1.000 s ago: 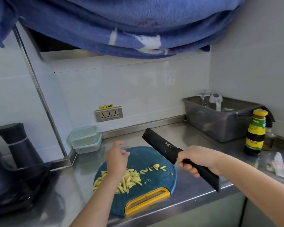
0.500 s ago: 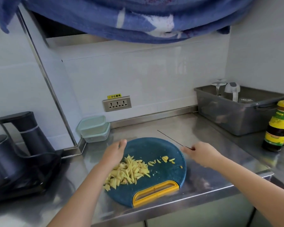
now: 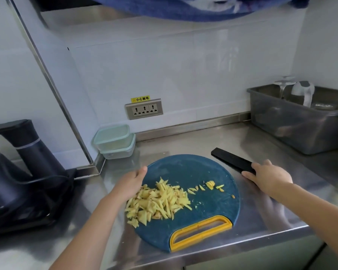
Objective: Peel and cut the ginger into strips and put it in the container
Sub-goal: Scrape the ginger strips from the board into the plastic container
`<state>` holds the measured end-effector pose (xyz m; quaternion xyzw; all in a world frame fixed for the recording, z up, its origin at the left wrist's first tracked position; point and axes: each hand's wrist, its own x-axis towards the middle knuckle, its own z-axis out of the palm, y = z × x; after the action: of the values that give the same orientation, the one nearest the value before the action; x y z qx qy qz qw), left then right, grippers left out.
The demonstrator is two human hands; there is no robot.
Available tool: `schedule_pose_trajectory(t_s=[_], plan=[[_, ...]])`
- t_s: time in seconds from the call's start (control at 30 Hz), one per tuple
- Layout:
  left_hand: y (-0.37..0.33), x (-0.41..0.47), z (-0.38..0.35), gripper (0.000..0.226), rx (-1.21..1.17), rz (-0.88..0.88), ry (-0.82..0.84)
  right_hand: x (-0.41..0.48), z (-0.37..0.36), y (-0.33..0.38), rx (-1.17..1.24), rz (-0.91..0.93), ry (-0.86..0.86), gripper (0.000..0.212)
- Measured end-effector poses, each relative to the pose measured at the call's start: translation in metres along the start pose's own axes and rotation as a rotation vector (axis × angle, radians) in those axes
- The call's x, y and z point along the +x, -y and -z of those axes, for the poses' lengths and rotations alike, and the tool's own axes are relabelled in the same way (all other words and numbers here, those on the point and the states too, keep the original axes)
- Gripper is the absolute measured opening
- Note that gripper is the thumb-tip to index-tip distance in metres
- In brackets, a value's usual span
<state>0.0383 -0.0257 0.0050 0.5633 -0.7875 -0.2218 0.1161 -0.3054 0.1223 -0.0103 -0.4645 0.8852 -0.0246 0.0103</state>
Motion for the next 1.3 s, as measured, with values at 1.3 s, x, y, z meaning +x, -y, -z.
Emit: schedule_pose_trajectory(t_s=[1.3], plan=[[0.052,0.113,0.095,0.009,0.234,-0.079,-0.525,0.028,0.031,0.154,-0.179,0.435,0.251,0.026]])
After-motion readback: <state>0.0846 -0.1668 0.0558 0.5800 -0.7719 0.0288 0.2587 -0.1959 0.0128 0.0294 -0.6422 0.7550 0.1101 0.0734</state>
